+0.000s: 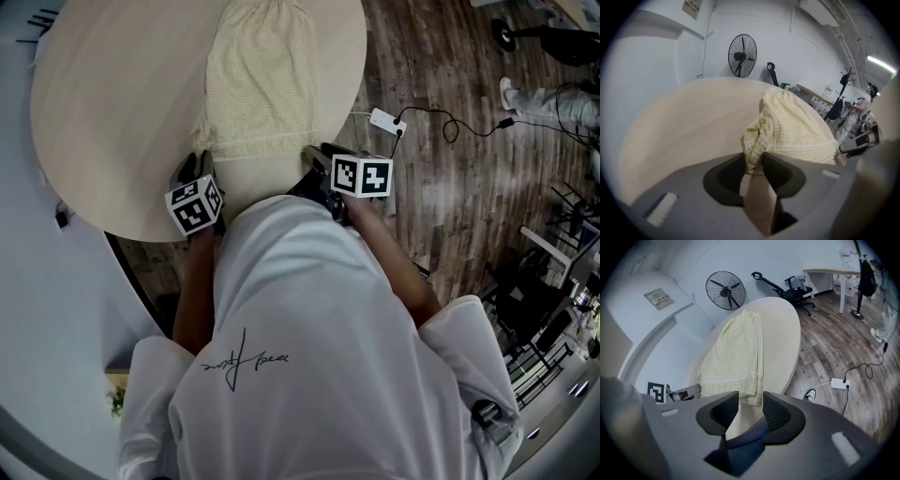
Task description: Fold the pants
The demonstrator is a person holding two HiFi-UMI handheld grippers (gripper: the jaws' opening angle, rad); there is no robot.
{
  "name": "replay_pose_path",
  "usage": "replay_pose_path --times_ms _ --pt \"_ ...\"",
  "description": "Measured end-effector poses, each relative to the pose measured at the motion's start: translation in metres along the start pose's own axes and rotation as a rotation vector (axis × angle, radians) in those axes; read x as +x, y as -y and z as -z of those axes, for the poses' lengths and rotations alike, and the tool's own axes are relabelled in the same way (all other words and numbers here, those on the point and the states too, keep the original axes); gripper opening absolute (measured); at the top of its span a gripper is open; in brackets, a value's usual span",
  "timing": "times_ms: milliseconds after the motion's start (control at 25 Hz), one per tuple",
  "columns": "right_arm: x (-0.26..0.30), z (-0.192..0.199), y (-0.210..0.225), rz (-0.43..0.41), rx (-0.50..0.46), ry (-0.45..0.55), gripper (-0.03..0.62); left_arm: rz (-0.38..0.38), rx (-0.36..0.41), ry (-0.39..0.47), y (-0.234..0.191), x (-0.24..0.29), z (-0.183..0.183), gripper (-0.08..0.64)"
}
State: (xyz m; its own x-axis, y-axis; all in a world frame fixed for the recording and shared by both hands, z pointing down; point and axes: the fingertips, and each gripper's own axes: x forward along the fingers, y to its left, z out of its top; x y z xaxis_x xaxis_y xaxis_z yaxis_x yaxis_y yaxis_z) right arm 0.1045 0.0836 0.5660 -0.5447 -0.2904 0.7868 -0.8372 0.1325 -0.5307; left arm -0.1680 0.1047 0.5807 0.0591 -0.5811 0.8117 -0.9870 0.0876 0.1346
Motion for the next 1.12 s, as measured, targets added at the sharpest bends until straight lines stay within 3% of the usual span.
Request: replay_pose_path --times_ms 240,480,720,880,1120 --pt "0.002 -0.001 0.007 -0.068 0.214 0.033 0.137 0.014 -0.031 0.013 0.0 0.0 0.0 0.173" --pt "0.005 0.003 0.0 -0.162 0.329 0.003 0.135 0.038 -0.045 0.003 0.0 -0.001 0.0 0.164" --pt "0.007 -0.002 0.005 -0.28 0.545 0.022 0.133 0.094 -0.114 -0.009 0.0 -0.002 -0.001 0.148" --pt "0.01 0.002 0.009 -0.29 0.56 0.001 0.063 0.137 -0.132 -0.024 0.0 0.0 -0.001 0.133" --pt "0.009 0.001 0.008 -0.322 0.556 -0.011 0.035 0.201 -0.173 -0.029 0.002 0.0 -0.005 0.112"
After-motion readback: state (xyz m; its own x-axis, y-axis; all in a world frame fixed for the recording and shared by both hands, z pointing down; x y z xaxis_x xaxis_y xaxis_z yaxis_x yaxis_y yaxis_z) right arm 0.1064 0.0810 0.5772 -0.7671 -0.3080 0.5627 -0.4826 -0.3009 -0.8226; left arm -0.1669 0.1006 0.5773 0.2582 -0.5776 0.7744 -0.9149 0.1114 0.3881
